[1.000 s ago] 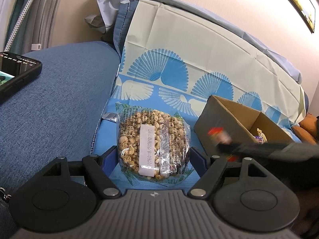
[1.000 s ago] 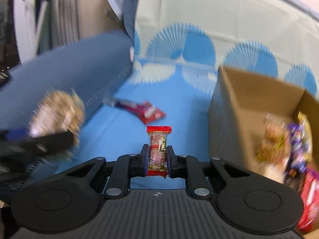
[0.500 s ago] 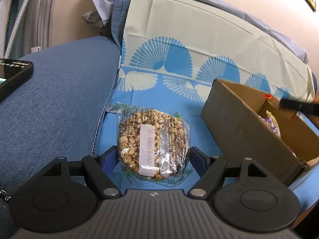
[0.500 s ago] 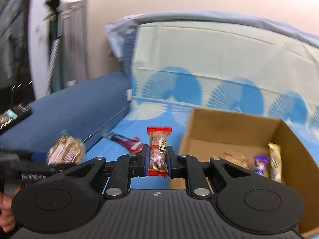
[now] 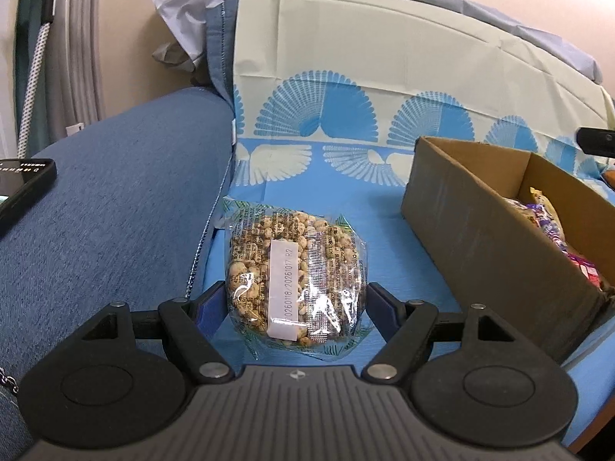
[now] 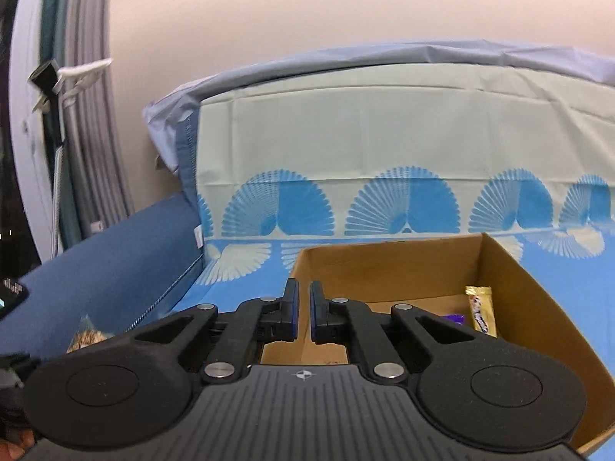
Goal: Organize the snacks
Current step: 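Carry the red candy over the box and open the right tool while the left tool drops the granola pack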
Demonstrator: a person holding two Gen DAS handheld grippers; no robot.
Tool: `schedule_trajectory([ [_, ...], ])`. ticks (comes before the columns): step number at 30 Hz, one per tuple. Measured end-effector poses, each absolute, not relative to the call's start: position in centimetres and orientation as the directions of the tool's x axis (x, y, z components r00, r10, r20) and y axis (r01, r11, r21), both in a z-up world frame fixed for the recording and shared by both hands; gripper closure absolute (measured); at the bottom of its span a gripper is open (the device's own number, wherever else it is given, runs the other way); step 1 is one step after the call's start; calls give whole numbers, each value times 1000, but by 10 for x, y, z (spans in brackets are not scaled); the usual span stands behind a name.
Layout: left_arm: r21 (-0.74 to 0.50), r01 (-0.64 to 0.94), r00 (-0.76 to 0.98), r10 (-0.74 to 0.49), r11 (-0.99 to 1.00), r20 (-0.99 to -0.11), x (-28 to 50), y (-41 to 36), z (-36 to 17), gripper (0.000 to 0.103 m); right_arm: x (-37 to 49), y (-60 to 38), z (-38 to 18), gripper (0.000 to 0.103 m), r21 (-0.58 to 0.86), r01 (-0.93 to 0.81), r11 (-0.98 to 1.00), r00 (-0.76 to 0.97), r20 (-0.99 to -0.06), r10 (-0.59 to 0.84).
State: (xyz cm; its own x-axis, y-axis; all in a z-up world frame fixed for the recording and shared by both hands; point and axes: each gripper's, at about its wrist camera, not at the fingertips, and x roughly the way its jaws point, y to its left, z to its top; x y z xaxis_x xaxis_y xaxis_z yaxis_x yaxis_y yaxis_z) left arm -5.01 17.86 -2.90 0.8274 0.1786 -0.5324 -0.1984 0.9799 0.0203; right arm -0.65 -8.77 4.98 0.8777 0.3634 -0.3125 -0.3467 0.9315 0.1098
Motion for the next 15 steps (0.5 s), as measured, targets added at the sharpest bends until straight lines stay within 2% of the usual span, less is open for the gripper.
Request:
schedule_trajectory([
  [9, 16, -209, 827, 185, 978, -532, -49, 178, -31, 22, -1, -110, 45, 93, 133, -301, 944, 885, -330, 328],
  [11, 3, -209, 829, 179, 978, -529, -51, 180, -31, 22, 0, -117, 44, 90, 147, -284, 947, 887, -334, 318],
  [13, -15, -212, 832, 172, 977, -528, -53, 183, -31, 22, 3, -122, 41, 80, 164, -269, 949, 880, -360, 311],
  [15, -30, -208, 837, 163, 978, -522, -56, 186, -30, 22, 5, -124, 35, 77, 183, -260, 948, 867, -389, 313],
])
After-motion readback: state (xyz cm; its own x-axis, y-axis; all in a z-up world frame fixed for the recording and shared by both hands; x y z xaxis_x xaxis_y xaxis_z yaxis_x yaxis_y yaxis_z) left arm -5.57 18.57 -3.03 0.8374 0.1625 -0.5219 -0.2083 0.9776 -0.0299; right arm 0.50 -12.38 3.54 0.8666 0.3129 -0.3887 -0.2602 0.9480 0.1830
